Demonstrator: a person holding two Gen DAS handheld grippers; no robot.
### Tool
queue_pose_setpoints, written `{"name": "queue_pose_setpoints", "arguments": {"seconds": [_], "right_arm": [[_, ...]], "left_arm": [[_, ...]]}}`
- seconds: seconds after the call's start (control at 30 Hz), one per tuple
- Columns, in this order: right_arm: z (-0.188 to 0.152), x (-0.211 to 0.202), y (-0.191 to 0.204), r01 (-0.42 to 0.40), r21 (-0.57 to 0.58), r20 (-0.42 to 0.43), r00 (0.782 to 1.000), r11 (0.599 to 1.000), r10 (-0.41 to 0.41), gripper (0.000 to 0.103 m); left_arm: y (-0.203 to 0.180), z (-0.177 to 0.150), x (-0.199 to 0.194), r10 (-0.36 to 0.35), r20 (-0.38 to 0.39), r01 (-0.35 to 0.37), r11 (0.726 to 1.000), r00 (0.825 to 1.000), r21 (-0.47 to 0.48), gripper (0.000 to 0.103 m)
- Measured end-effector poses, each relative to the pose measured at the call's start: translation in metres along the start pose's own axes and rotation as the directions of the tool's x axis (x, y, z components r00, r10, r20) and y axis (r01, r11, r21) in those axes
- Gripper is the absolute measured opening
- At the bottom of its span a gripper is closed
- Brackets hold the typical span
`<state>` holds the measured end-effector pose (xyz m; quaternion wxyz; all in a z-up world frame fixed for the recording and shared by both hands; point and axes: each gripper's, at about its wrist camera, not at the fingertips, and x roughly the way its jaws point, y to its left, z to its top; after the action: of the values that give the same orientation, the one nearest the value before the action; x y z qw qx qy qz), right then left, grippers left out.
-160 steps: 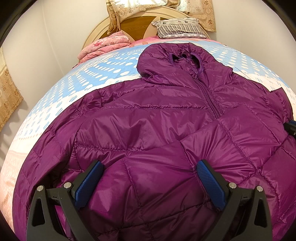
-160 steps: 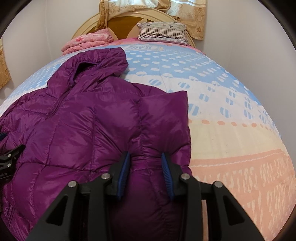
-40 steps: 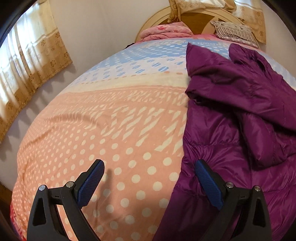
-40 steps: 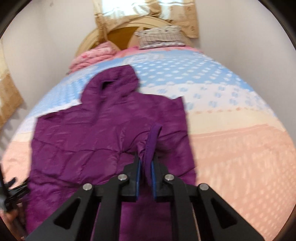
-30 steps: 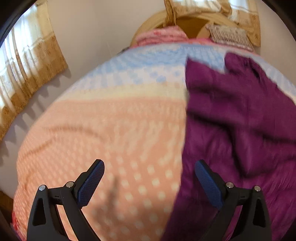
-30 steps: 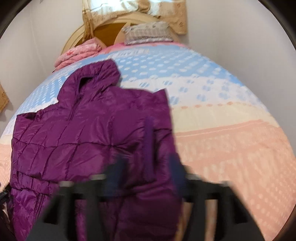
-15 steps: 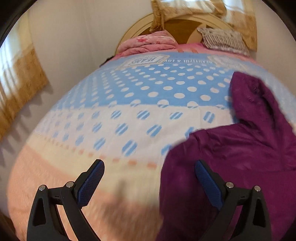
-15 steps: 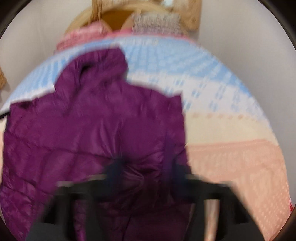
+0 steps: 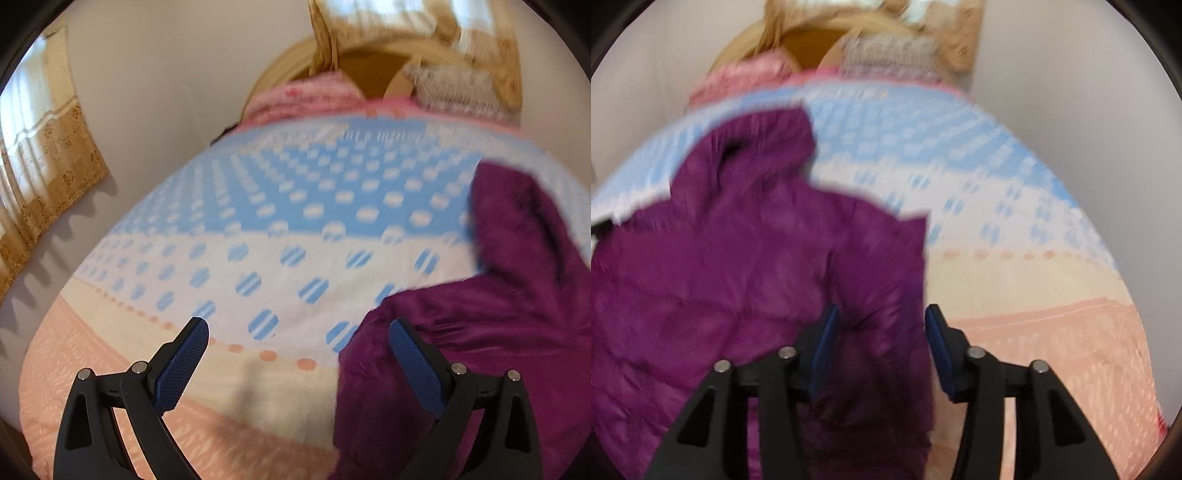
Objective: Fold large clothes
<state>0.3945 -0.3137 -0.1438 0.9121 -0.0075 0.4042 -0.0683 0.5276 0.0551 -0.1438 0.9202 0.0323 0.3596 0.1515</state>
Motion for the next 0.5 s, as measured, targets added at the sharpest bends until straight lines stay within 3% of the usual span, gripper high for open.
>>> {"name": "queue_pose_setpoints", "arguments": {"seconds": [0.1,0.13,0.17,0.2,0.3,0.37,0.5], "right_arm": [[0.015,-0.012,0.011,-0.071,0.038,0.048,0.996,0.997,0.069,0.051],[0.019,-0.007,0.019,-0.131,0.041,0.04,0.991,0.991,0.129,0.047],[0.02,0.002,0.027,-0.211,0.051,0.023,0.977,0.976,0.21,0.031],[0.02,0.012,0.033,-0.231,0.051,-0.004,0.973,0.972,0.232,0.015],[0.012,0.047,0.043,-0.222,0.067,-0.062,0.972,0.973,0.227,0.015],[0.004,0.064,0.045,-0.168,0.034,-0.08,0.982,0.985,0.17,0.015],[-0.011,0.071,0.048,-0.152,-0.015,-0.032,0.988,0.988,0.152,0.014]], "left_arm": [[-0.014,-0.001,-0.024,-0.063,0.018,0.063,0.998,0.998,-0.015,0.099],[-0.025,-0.007,-0.03,-0.096,0.023,0.097,0.995,0.995,-0.011,0.099],[-0.036,-0.011,-0.033,-0.125,0.026,0.124,0.992,0.992,0.004,0.099],[-0.05,-0.017,-0.033,-0.143,0.024,0.142,0.989,0.989,0.037,0.099],[-0.084,-0.035,-0.009,-0.106,-0.026,0.108,0.988,0.994,0.113,0.099],[-0.092,-0.046,0.016,-0.067,-0.085,0.078,0.989,0.994,0.129,0.099],[-0.094,-0.05,0.025,-0.081,-0.098,0.092,0.989,0.992,0.116,0.099]]}}
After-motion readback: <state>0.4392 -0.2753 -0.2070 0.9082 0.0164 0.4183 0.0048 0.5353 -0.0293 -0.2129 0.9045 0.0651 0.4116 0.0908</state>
